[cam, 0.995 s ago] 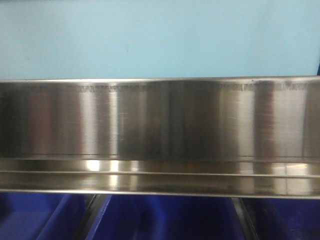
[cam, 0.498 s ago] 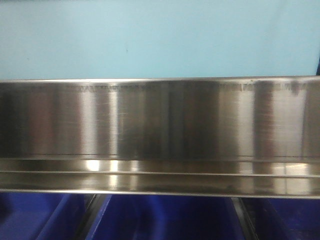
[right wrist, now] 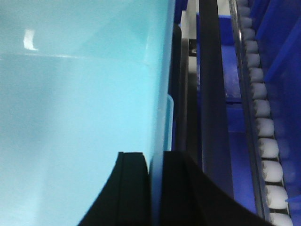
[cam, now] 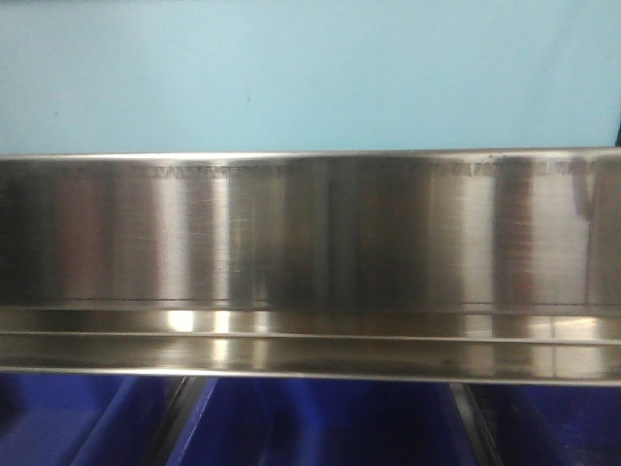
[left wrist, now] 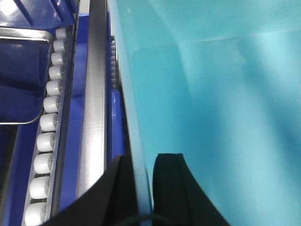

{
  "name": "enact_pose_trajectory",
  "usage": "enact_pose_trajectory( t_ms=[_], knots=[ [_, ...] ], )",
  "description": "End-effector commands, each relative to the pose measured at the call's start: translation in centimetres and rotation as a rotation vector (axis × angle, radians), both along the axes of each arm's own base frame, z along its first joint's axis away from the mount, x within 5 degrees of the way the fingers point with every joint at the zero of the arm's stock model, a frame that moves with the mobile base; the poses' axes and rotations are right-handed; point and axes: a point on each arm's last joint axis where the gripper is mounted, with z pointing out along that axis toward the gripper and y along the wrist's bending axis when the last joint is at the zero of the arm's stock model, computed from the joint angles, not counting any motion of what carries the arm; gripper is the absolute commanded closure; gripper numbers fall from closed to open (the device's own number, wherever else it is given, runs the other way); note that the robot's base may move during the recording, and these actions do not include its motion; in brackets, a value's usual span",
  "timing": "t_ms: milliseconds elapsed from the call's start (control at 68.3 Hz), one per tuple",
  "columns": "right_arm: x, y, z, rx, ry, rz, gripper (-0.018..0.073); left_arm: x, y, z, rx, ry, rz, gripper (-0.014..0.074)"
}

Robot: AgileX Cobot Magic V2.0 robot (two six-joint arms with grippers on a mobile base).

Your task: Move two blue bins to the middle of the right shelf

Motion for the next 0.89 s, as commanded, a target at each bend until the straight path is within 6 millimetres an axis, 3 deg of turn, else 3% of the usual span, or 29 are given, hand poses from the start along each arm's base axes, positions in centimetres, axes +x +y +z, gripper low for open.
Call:
enact_pose_trajectory(
  t_ms=[0, 220, 439, 673, 878],
  knots=[
    [-0.8, 1.0, 0.5, 0.113, -0.026, 0.085, 0.0721, 0.0, -1.8, 0.3, -0.118, -0.021, -0.105, 0.0707],
    [-1.4, 0.4, 0.6, 0.123, -0.027, 0.075, 0.0721, -0.1, -2.0, 0.3, -0.143, -0.008, -0.111, 0.0707],
    [-1.3, 0.3, 0.5, 0.112, -0.034, 0.070, 0.0721, 0.2, -2.3, -1.5, -0.125, 0.051, -0.096, 0.0707],
    [-1.1, 0.5, -0.8, 0.087, 0.001, 0.060, 0.0721, 0.2, -2.2, -1.6, -0.122, 0.052, -0.090, 0.0707],
    [-1.1, 0.4, -0.7, 0.084, -0.003, 0.056, 0.0721, 0.4, -2.3, -3.1, -0.093, 0.094, -0.085, 0.0707]
  ],
)
